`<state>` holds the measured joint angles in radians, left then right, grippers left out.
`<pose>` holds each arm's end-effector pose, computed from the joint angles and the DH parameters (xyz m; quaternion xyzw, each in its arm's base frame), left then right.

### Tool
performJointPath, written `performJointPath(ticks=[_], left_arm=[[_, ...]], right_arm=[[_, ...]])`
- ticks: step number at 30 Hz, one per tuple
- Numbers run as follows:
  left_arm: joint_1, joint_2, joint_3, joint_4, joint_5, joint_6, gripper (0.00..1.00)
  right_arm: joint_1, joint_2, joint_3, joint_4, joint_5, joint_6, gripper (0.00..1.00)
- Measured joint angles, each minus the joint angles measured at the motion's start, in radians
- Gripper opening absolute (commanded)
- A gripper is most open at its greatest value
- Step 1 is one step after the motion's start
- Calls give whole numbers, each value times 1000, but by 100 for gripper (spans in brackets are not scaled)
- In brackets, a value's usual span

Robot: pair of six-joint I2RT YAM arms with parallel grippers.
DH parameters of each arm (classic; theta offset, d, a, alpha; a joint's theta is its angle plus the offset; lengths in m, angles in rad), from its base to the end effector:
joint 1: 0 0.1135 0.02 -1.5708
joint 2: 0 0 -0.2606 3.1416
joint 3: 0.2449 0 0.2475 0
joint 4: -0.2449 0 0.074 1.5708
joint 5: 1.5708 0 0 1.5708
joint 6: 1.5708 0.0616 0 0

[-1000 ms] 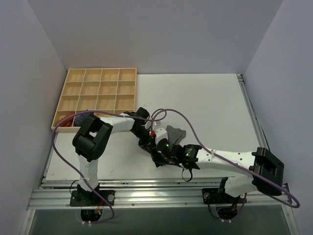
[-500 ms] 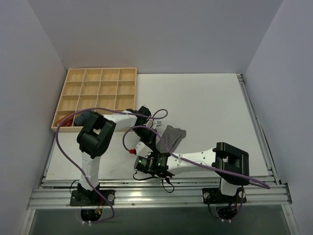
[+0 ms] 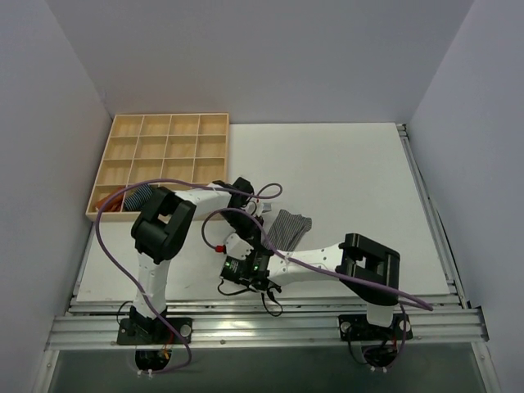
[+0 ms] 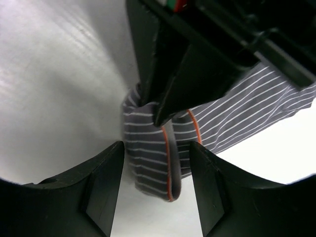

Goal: Roll the underwear

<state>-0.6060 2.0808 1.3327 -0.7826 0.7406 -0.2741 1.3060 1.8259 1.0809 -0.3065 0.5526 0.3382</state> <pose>0.2795 -0.2442 0.1022 -0.1611 -0.9180 0.3353 0.1372 0.1269 0.3445 0.1372 -0.3706 0.8557 0.0015 0.3613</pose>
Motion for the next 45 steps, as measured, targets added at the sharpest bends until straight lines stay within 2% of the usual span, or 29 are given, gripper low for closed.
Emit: performJointPath(ticks=[4,7,8,11,13,14,19,22,27,31,35,45], left_arm=[[0,9,16,-23,-5,12,5],[0,15,29,-41,-8,23,5],[0,18,34,-48,-11,25,7],[2,24,47,-64,-14,29,9],[7,27,53,-72,-15,28,15],[8,27,56,-75,-15,27,18],[38,27,62,-71,-24,-3,42],[90,25,62,-67,-27,-40,45],[181,-12,64,-53,-73,-59,46],[214,-71,67,-39,-121,-58,47],[214,-138,42,-10,-142,-55,47],[183,-236,-98,107,-136,-42,48]], right_arm=[[-25,7,11,-10,-17,-9,50],[-43,7,13,-5,-52,-19,43],[-49,7,13,-3,-66,-22,34],[-69,2,4,20,-119,-32,15],[-84,-18,-24,52,-151,-34,10],[-95,-32,-36,66,-169,-33,4],[-180,-107,-117,180,-312,2,0],[-245,-135,-153,256,-413,26,0],[-356,-151,-188,338,-611,40,0],[-477,-152,-217,391,-844,55,0],[-573,-121,-225,427,-1025,58,0],[-706,-37,-274,576,-1357,85,0]])
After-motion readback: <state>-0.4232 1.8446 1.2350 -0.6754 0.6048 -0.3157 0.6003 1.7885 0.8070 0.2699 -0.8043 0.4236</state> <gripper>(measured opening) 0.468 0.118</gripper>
